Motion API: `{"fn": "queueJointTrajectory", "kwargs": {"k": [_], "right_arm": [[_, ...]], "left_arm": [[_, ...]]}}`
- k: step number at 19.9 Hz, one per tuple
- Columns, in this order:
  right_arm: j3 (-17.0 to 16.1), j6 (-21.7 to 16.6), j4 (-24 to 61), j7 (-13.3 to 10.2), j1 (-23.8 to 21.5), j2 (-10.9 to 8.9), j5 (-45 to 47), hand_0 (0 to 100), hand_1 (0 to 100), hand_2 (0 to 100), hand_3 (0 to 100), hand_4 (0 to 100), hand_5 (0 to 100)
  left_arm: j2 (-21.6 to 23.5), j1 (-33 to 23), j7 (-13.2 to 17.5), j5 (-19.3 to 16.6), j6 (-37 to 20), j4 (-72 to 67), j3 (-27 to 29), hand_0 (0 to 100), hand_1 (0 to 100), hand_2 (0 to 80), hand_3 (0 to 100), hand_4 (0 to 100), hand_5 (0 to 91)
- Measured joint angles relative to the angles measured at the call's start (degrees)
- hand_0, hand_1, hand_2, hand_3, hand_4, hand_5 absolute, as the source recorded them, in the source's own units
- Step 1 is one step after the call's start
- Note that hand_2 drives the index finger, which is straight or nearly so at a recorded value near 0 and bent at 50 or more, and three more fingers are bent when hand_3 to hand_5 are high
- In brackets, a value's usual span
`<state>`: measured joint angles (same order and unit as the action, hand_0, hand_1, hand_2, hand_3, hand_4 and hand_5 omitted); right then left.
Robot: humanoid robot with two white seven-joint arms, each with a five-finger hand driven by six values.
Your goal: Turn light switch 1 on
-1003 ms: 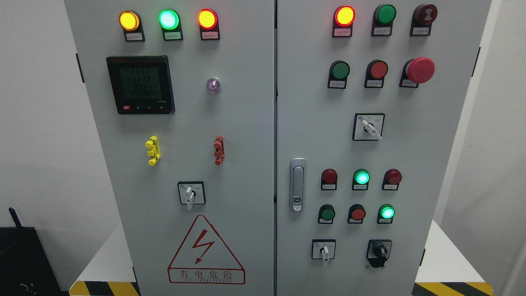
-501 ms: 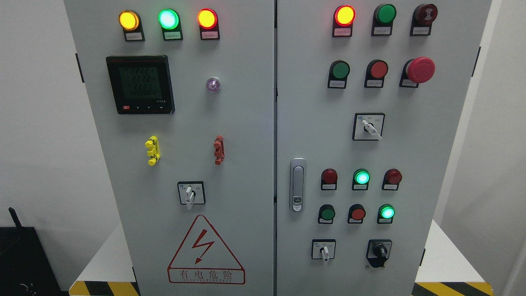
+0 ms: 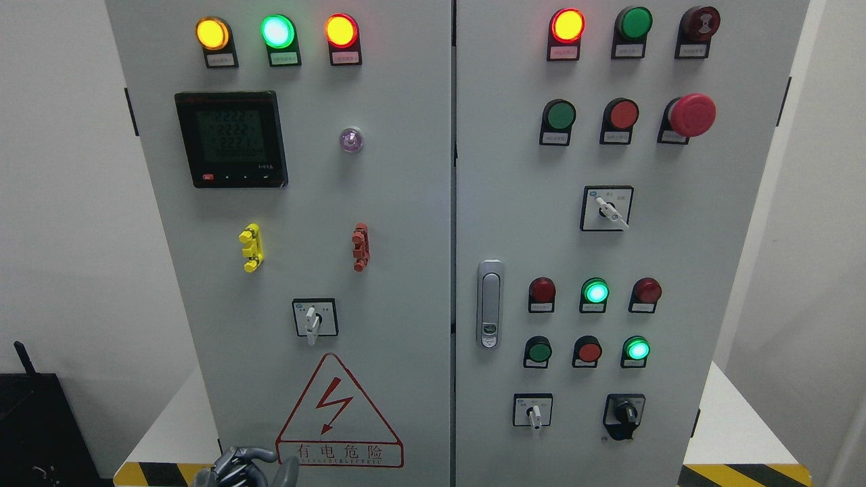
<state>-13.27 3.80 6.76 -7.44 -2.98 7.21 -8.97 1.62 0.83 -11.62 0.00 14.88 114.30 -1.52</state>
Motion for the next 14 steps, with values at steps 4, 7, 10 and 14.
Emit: {"fn": "queueJointTrajectory", "kwargs": {"k": [4, 7, 10, 14], "right_arm": [[0.00, 0.00, 0.00, 0.00, 0.00, 0.00, 0.00, 31, 0, 0, 0, 0, 0], [0.00, 0.00, 0.00, 0.00, 0.00, 0.00, 0.00, 31, 0, 0, 0, 0, 0], [0.00, 0.00, 0.00, 0.00, 0.00, 0.00, 0.00, 31, 0, 0, 0, 0, 0], [0.00, 0.00, 0.00, 0.00, 0.00, 0.00, 0.00, 31, 0, 0, 0, 0, 0]], "left_arm": [[-1.23, 2.25, -1.14, 0.00, 1.43, 0.54, -0.62, 4, 69, 54.2, 94, 97, 87.1], [-1.97, 3.59, -2.51, 0.00, 2.12, 0.85, -0.97, 5, 69, 54.1, 93, 97, 87.1], [-2.64, 4.79, -3.73, 0.00, 3.02, 1.01, -1.23, 6, 69, 53.8, 93, 97, 86.9], [-3.61, 6.48, -4.31, -0.25, 4.13, 1.10, -1.47, 7, 70, 53.8, 92, 97, 86.9]]}}
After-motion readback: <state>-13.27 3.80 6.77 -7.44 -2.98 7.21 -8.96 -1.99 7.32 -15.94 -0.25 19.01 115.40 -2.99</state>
